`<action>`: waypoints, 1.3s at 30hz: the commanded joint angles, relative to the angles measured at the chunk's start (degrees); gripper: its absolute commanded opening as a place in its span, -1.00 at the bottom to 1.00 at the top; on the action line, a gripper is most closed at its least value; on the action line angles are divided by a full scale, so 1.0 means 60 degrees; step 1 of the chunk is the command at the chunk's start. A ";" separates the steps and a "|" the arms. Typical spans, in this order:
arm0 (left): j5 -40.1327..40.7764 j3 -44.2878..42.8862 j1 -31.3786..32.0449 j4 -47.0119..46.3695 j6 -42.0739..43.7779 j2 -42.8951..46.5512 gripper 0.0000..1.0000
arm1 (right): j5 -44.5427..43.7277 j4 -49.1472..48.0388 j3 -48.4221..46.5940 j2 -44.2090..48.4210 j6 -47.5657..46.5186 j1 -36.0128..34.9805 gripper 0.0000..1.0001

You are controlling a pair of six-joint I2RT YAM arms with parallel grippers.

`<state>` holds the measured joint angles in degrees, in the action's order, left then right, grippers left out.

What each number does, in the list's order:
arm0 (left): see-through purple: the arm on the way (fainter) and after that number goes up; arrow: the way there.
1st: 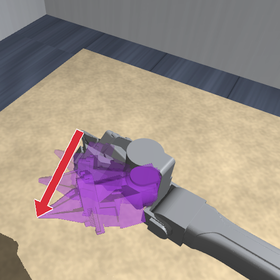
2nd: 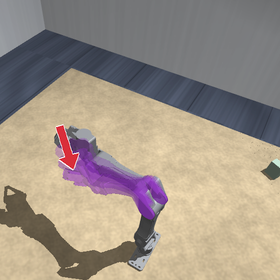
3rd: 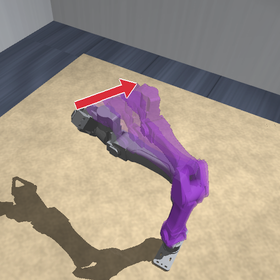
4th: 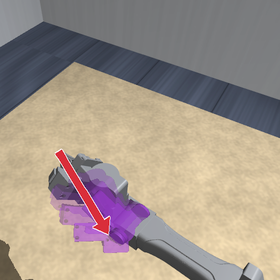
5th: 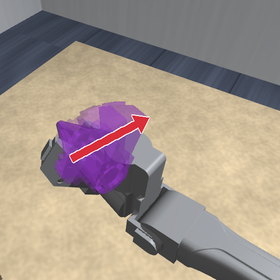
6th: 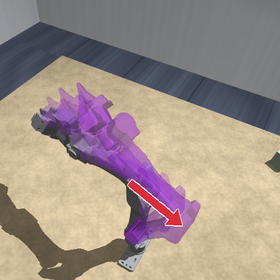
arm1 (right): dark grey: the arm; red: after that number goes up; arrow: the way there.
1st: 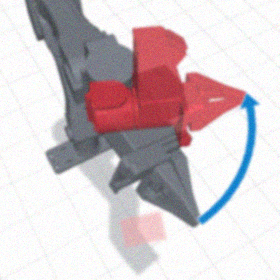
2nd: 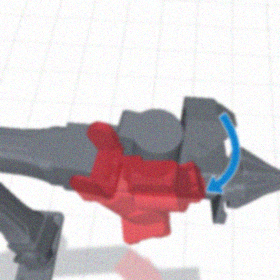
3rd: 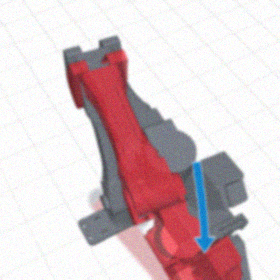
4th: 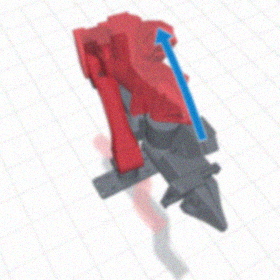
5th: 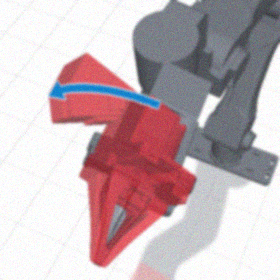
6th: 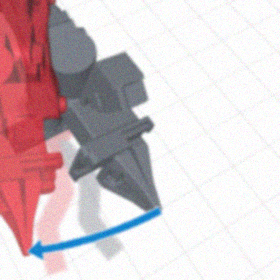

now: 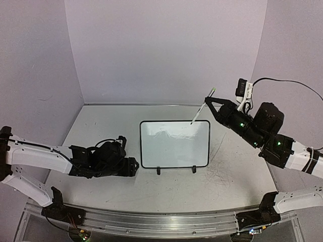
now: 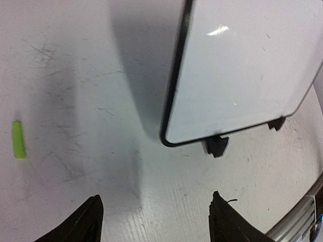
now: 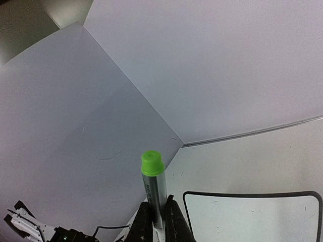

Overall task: Write a sentence on the whiteboard
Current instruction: Move the whiteboard to the center of the board.

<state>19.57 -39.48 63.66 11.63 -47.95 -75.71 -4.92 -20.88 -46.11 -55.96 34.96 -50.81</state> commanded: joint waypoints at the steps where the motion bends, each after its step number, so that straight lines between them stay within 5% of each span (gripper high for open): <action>1: -0.0773 -0.0662 0.0547 -0.1329 0.0206 -0.1051 0.60 | -0.0023 -0.0252 0.0011 0.0130 -0.0004 0.0001 -1.00; 15: -0.2250 -0.2837 0.0743 -0.2552 0.1473 -0.4630 0.58 | -0.0205 -0.0080 0.0259 0.0789 0.0003 0.0000 -1.00; 39: -0.2672 -0.5145 0.0770 -0.2521 0.1948 -0.6546 0.62 | -0.0298 0.0009 0.0533 0.1014 0.0059 0.0001 -1.00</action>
<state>6.34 -66.02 67.88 -0.06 -37.44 -114.19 -5.79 -19.60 -43.25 -51.38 34.98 -50.81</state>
